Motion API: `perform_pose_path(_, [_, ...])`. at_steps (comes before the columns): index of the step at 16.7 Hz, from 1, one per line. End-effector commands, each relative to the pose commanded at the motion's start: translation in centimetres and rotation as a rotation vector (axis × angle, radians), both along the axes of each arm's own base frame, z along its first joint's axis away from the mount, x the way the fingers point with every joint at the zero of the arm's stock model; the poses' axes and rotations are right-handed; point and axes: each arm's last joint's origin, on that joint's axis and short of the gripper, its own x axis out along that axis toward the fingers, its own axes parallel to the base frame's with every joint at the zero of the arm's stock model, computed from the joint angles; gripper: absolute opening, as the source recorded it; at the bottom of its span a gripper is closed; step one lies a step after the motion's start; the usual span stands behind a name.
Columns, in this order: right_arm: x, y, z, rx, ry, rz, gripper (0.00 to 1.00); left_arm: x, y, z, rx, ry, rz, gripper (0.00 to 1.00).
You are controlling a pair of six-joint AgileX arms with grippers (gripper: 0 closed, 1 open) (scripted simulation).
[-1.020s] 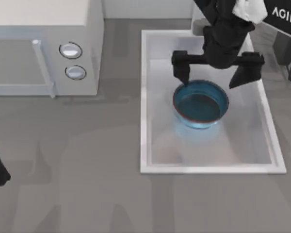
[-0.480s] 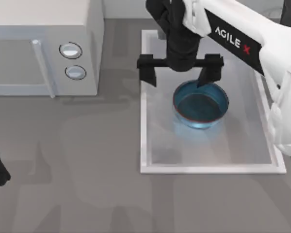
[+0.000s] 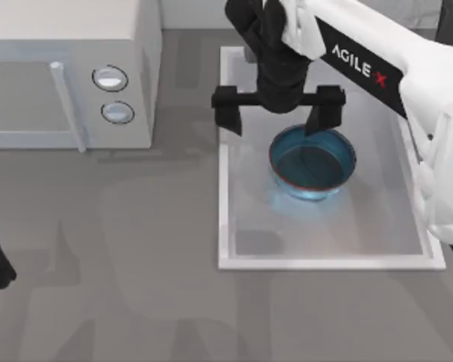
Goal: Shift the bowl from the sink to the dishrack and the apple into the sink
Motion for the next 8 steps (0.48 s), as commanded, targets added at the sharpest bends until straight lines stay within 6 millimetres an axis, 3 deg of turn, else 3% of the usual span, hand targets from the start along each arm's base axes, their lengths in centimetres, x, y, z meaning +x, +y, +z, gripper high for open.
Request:
perform_pose_path(6, [1.6, 0.2, -7.9, 0.001, -0.003, 0.001, 1.0, 0.0, 0.0, 0.0, 0.0, 0.0, 0.0, 1.0])
perform_pose_path(8, [1.7, 0.1, -9.0, 0.0, -0.001, 0.001, 1.0, 0.0, 0.0, 0.0, 0.0, 0.0, 0.0, 1.0])
